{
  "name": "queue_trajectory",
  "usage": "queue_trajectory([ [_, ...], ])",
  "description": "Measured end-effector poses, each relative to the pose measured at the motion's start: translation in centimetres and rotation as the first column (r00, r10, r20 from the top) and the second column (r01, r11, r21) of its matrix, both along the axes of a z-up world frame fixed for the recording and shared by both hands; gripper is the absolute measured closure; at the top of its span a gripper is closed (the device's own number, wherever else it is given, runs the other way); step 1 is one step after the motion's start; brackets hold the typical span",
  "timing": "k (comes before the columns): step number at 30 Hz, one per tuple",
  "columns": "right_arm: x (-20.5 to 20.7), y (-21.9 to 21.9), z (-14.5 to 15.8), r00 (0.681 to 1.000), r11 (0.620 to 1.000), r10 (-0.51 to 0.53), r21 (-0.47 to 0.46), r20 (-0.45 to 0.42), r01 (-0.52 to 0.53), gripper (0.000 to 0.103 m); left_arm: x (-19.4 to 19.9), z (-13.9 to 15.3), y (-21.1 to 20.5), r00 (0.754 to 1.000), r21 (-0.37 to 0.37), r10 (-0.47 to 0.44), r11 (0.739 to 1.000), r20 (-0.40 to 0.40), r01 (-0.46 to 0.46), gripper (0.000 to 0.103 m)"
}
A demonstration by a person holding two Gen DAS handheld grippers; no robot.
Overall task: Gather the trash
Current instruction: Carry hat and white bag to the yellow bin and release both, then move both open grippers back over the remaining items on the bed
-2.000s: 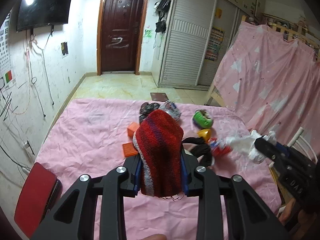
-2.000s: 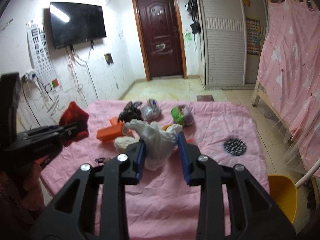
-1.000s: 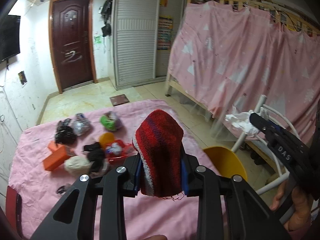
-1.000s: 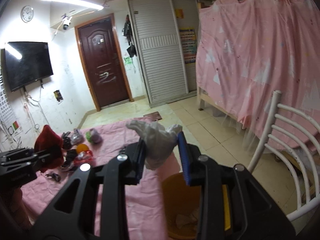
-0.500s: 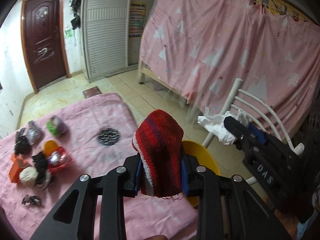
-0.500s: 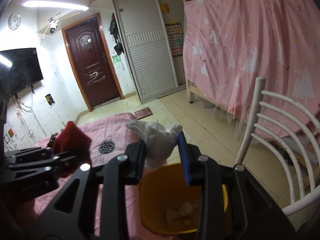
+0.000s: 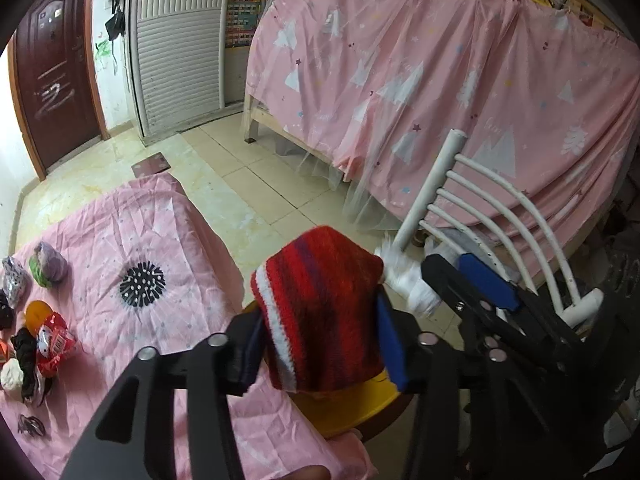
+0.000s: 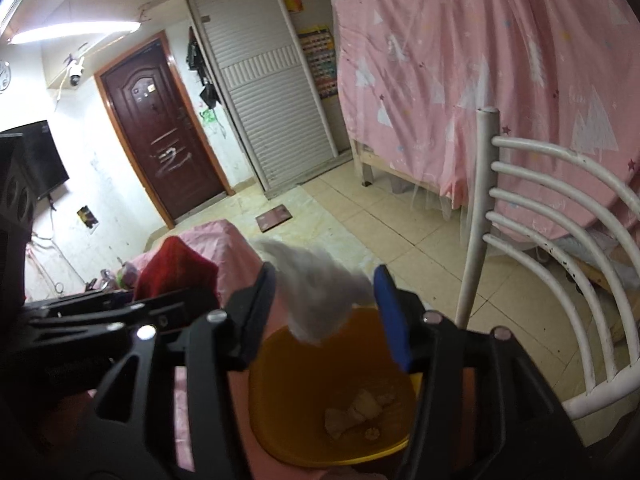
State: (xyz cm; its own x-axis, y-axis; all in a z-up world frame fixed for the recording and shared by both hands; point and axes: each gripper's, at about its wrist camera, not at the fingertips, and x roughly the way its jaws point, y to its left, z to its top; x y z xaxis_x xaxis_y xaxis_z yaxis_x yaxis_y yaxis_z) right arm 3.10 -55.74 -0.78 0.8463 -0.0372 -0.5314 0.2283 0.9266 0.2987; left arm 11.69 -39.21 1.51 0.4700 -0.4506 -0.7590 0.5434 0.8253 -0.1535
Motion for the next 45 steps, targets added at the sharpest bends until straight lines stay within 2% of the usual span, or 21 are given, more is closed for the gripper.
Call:
queue_trajectory([
  [12,-0.1,-0.4,0.0,1.000,1.000,-0.018,0.012,0.014,0.018,0.054,0.1,0.9,1.8,1.000,-0.025,0.028,0.999,-0.006,-0.028,0.055],
  [15,0.0,0.1,0.2,1.000,1.000,-0.009,0.009,0.021,0.008,0.053,0.0,1.4,3.0,0.999,-0.038,0.047,0.998,0.005,-0.047,0.055],
  [19,0.4,1.2,0.6,1.000,1.000,0.016,-0.014,0.025,-0.015,0.045,-0.2,1.9,4.6,0.997,-0.033,0.066,0.997,0.036,-0.065,0.055],
  [24,0.8,3.5,1.3,0.997,0.997,0.068,-0.048,0.041,-0.066,0.045,-0.3,2.6,6.9,0.993,-0.040,0.106,0.994,0.058,-0.104,0.055],
  [30,1.1,6.7,2.1,0.986,0.986,0.154,-0.079,0.066,-0.149,0.044,-0.5,3.3,11.4,0.977,-0.040,0.189,0.982,0.096,-0.186,0.055],
  [33,1.3,8.3,2.4,0.980,0.978,0.188,-0.101,0.069,-0.181,0.036,-0.1,3.5,13.8,0.966,-0.039,0.233,0.972,0.111,-0.230,0.053],
  [36,1.9,9.6,2.2,0.973,0.971,0.223,-0.099,0.062,-0.217,0.036,0.3,3.6,16.0,0.956,-0.032,0.266,0.964,0.121,-0.264,0.052],
  [45,3.7,14.4,1.4,0.951,0.947,0.310,-0.092,0.014,-0.308,0.036,2.3,3.9,23.1,0.908,-0.025,0.399,0.916,0.130,-0.399,0.041],
])
